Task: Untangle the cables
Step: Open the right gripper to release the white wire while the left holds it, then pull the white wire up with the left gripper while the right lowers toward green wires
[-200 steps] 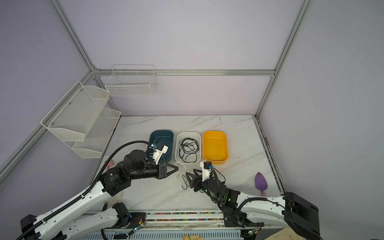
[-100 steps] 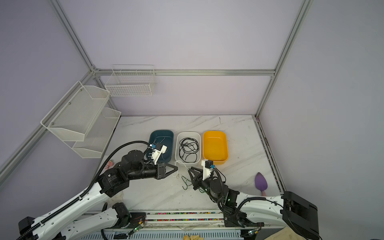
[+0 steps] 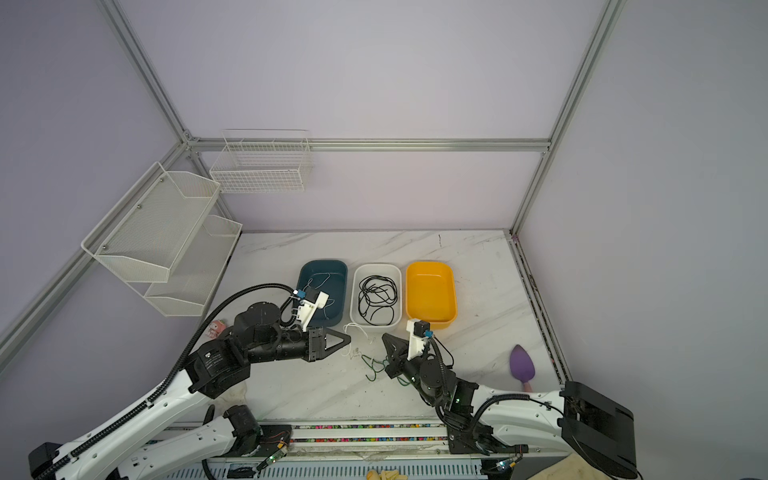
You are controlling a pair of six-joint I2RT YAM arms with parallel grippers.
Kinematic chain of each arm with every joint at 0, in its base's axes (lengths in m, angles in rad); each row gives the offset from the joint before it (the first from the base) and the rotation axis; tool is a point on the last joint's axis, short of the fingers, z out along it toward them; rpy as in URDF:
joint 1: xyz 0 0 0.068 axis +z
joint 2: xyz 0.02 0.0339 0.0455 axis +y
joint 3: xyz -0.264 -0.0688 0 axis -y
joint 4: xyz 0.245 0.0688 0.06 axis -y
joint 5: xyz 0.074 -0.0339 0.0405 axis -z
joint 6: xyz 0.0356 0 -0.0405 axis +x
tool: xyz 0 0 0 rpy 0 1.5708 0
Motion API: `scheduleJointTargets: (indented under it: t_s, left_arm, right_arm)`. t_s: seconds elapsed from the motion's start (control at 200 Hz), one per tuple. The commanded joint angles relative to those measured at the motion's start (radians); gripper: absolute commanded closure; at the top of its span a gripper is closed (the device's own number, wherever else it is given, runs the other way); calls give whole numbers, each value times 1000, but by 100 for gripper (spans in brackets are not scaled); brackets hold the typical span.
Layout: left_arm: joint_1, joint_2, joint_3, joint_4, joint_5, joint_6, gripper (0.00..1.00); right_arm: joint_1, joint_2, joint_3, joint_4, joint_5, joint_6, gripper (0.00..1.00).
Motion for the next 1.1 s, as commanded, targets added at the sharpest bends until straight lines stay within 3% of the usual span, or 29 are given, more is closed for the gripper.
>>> scheduleJointTargets:
  t_s: [0.0,0.075,0.265,0.505,0.77,0.925,1.095]
  left_arm:
    - [0,-25,106,-22,-8,12,100]
    - [-1,-24,102,-21,-7,6,100]
    - [0,-7,109,-18,4,5,100]
    - [-1,12,116,-4,22,-4,100]
    - [0,-4,113,1,30,-14,100]
    - [-1,-18,113,-16,27,-13,100]
    - [0,-40,131,-71,9,5,100]
  right_arm:
    - [-4,-10,-36,79,-43,3,97]
    - [-5,-35,-42,98,-100,-39,87]
    - [-4,-73,-39,89,-170,-103,49]
    - [-4,45,22,140,-178,-130,41]
    - [-5,235,132,167,-115,-140,44]
    - [-6,291,152,172,-81,-128,75]
    - [-6,252,108,165,-26,-87,92]
